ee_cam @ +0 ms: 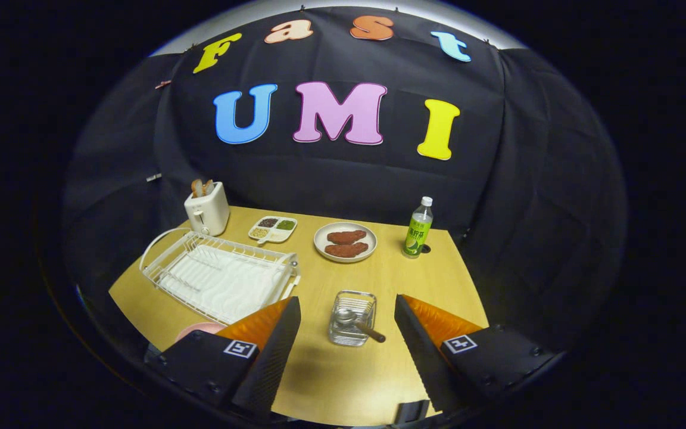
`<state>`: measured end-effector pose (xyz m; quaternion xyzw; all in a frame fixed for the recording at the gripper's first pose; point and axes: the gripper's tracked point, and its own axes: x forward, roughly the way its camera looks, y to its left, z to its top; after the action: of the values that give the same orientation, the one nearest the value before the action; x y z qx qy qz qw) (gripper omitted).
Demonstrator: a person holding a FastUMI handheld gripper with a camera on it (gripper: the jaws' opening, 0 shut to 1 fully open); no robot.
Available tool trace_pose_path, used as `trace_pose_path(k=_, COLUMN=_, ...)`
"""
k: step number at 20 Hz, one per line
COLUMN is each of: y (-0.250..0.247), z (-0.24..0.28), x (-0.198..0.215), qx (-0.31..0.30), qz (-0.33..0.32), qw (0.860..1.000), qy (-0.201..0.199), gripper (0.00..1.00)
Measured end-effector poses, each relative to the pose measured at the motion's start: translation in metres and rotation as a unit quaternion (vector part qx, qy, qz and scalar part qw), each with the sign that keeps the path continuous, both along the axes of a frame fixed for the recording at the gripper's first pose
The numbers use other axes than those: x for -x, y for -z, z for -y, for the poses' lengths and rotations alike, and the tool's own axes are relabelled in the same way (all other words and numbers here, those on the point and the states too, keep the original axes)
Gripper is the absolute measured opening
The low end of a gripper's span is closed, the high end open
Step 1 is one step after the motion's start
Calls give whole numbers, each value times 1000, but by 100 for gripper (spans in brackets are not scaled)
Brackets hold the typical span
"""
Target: Take the plate from the dish rack, then take the spoon from the basket and place it into the plate.
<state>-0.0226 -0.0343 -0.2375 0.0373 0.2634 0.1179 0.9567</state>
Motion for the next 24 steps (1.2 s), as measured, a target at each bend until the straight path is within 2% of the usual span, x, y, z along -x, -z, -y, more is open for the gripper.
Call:
trace_pose_path(k=5, y=61, z=-1, x=-9, qx=3, qz=-57, qw=997, qy=-53, gripper=86)
trace_pose_path(k=7, y=85, z=-6, x=-11, qx=-9, qz=-81, qw=995, qy=-64, gripper=86)
trace_pose_path(k=10, y=109, z=-8, x=-11, qx=-18, qz=-109, qw=992, qy=-68, gripper=74)
trace_pose_path(k=11, y=117, z=-5, x=-10, qx=-16, qz=-117, qw=991, qy=-68, gripper=67)
trace_pose_path(k=13, y=126, z=-1, x=-12, qx=-15, qz=-125, qw=990, qy=-63, gripper=62)
trace_pose_path(k=17, y=134, z=0, x=-16, qx=-25, qz=-144, qw=987, qy=-60, gripper=23)
trace_pose_path(k=18, y=133, z=-4, x=-14, qx=-35, qz=-146, qw=986, qy=-68, gripper=23)
trace_pose_path(k=21, y=133, z=-11, x=-10, qx=-36, qz=-151, qw=985, qy=-82, gripper=11)
trace_pose_path(k=24, y=126, z=-11, x=-11, qx=-41, qz=-155, qw=984, qy=-80, gripper=9)
